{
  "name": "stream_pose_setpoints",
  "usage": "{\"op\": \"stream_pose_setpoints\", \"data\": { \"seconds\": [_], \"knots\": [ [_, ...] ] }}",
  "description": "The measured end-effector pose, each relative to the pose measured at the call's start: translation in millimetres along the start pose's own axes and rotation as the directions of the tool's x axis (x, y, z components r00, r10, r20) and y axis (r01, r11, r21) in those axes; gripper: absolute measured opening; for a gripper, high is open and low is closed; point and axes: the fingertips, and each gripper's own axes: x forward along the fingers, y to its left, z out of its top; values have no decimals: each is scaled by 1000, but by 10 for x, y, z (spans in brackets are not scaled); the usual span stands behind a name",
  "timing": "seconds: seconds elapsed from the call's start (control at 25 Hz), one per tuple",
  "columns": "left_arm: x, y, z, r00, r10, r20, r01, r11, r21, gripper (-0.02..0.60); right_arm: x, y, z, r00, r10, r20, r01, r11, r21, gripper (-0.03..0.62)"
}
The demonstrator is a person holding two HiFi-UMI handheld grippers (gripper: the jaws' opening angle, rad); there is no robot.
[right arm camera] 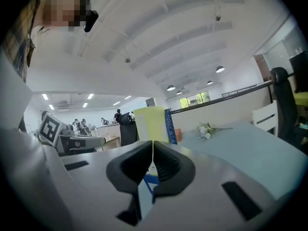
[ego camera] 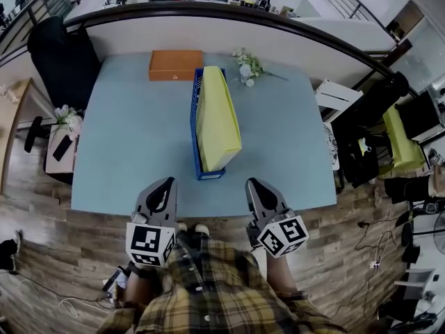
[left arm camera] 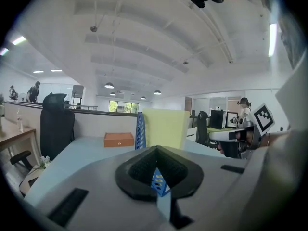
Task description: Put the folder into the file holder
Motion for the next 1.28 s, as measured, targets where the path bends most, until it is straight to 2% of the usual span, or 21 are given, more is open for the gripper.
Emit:
{"op": "stream_pose_setpoints", "data": {
  "seconds": [0.48, 1.28],
  "knots": [
    [25, -10, -139, 999, -9, -49, 9, 1000, -12, -6, 55, -101, -208, 996, -22, -91, 25, 999, 37, 2],
    [-4, 52, -149, 999, 7, -45, -8, 1000, -26, -6, 104, -81, -235, 994, -6, -109, 11, 999, 46, 2]
  ]
}}
